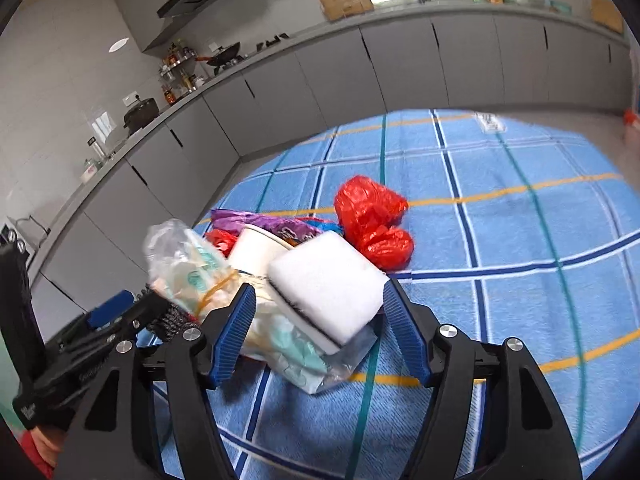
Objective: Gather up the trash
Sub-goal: 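Grasp the black bristle scrubber with the left tool while the right tool grasps the white sponge, then carry the scrubber with the left tool over the teal bin while the right tool carries the sponge there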
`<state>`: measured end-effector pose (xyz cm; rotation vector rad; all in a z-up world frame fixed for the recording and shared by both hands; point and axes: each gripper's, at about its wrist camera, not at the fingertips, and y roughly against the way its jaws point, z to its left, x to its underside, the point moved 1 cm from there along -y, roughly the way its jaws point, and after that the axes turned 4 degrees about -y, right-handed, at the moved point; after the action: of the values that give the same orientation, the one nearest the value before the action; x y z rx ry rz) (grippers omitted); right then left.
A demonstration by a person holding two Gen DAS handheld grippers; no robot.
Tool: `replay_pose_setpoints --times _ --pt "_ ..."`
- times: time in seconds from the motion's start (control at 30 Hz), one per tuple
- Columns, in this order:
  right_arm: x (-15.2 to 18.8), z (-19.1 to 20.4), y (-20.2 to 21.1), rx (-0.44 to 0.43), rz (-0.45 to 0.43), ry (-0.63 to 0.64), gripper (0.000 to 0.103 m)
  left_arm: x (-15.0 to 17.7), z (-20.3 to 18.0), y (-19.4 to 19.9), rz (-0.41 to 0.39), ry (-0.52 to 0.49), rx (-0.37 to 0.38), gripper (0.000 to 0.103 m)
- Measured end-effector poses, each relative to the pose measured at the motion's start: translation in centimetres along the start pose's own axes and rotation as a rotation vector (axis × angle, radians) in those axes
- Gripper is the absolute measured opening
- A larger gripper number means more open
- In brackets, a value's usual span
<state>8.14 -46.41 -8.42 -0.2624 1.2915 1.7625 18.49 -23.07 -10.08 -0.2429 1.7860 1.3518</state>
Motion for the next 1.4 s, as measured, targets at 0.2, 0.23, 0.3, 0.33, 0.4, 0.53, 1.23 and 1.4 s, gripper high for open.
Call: replay_pose_setpoints --times 0.2,0.23,0.3,0.33,0.4,0.53,1.23,1.4 --pt "0.0 -0.5 -1.0 -0.033 0.033 -0.037 0.065 0.3 -0.4 -0.9 0.024 0.005 0.053 0.058" --pt "0.1 -0.4 -0.9 -0.032 0.033 -0.037 0.062 0.4 -0.5 -1.0 0.026 0.006 0.059 0.055" --pt "0.3 -0.4 -0.8 -0.035 0.040 -0.034 0.055 0.5 -0.9 -1.0 0.024 -0.011 0.069 0.046" --pt "0.4 -0.4 -0.8 -0.037 0.044 -0.031 0.053 0.6 -1.1 -1.0 0.023 -0.019 0.069 0.039" --pt "0.7 -0.3 -0.5 -0.034 0.043 -0.024 0.051 0.7 -1.5 -0.8 0.015 -0.038 0.069 0.029" --pt "0.9 0.1 0.7 -0.024 0.019 -0.010 0.048 0.7 -1.5 0.0 -0.002 -0.040 0.088 0.019" --pt "3.2 3.2 7.3 0.031 -0.123 0.095 0.048 1.5 1.8 9.8 -0.164 0.031 0.049 0.019" --pt "4.0 4.9 7.4 0.017 -0.120 0.122 0.048 2.0 3.0 11.1 -0.171 0.047 0.027 0.019"
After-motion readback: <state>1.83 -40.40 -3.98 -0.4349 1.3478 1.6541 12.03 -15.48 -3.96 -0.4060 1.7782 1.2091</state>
